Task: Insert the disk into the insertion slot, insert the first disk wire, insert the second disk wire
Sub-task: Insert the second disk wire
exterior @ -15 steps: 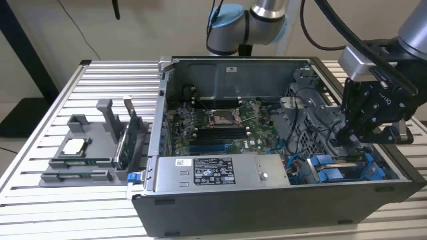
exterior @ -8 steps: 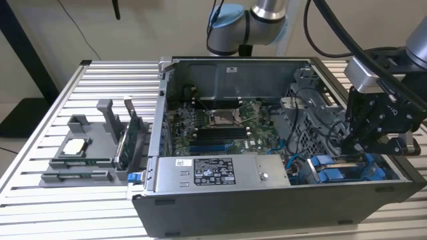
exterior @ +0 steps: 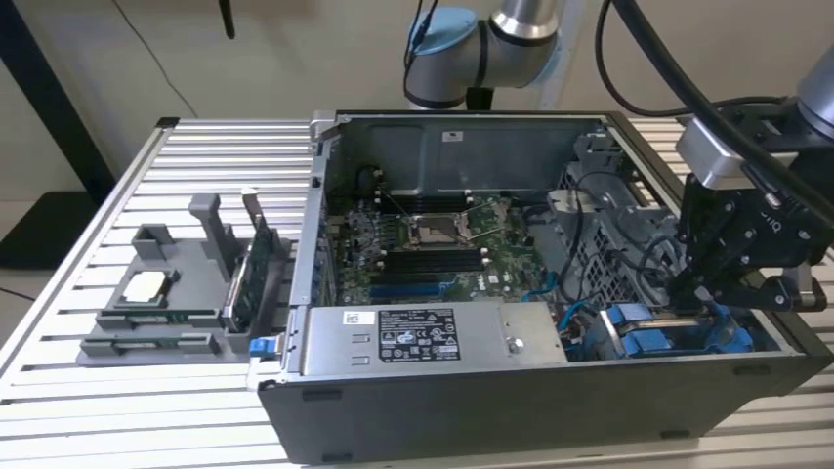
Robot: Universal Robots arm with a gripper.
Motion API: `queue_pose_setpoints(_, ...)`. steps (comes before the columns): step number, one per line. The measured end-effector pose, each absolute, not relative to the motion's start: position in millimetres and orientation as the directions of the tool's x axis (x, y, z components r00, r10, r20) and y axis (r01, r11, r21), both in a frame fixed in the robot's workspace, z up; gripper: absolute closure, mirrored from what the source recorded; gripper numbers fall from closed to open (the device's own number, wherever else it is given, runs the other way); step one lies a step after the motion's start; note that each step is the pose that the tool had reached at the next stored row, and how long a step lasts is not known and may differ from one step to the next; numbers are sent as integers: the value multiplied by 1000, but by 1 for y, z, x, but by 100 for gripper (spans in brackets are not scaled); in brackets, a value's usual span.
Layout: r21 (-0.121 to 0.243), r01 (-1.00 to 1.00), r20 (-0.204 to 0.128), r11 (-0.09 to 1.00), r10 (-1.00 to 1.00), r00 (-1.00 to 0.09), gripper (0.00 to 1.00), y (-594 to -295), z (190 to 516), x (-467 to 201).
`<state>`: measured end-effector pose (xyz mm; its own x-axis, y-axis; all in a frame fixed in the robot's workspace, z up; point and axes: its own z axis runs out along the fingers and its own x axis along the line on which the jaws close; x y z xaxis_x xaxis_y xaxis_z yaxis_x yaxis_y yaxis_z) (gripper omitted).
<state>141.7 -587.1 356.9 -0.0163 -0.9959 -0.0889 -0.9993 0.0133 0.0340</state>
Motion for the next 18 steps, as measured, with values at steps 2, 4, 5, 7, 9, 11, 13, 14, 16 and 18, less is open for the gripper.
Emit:
queue_pose_setpoints(2,34,-999,-89,13,-996,-16,84,-587,356,142)
queue_pose_setpoints(4,34,-999,-89,13,-996,-16,84,-587,356,142)
queue_pose_setpoints(5,33,-999,-89,13,-996,-16,84,-587,355,142)
queue_pose_setpoints(7,33,-999,-89,13,-996,-16,84,-587,354,143)
queue_pose_setpoints(9,33,-999,-89,13,-996,-16,84,-587,353,143)
queue_pose_setpoints(11,32,-999,-91,12,-996,-15,84,-586,351,144)
queue_pose_setpoints(13,31,-999,-92,11,-996,-14,84,-585,349,144)
queue_pose_setpoints(14,30,-999,-92,11,-996,-13,84,-584,348,144)
queue_pose_setpoints(16,30,-1000,-94,9,-995,-12,84,-583,347,145)
queue_pose_setpoints(18,29,-1000,-98,7,-995,-10,84,-582,346,146)
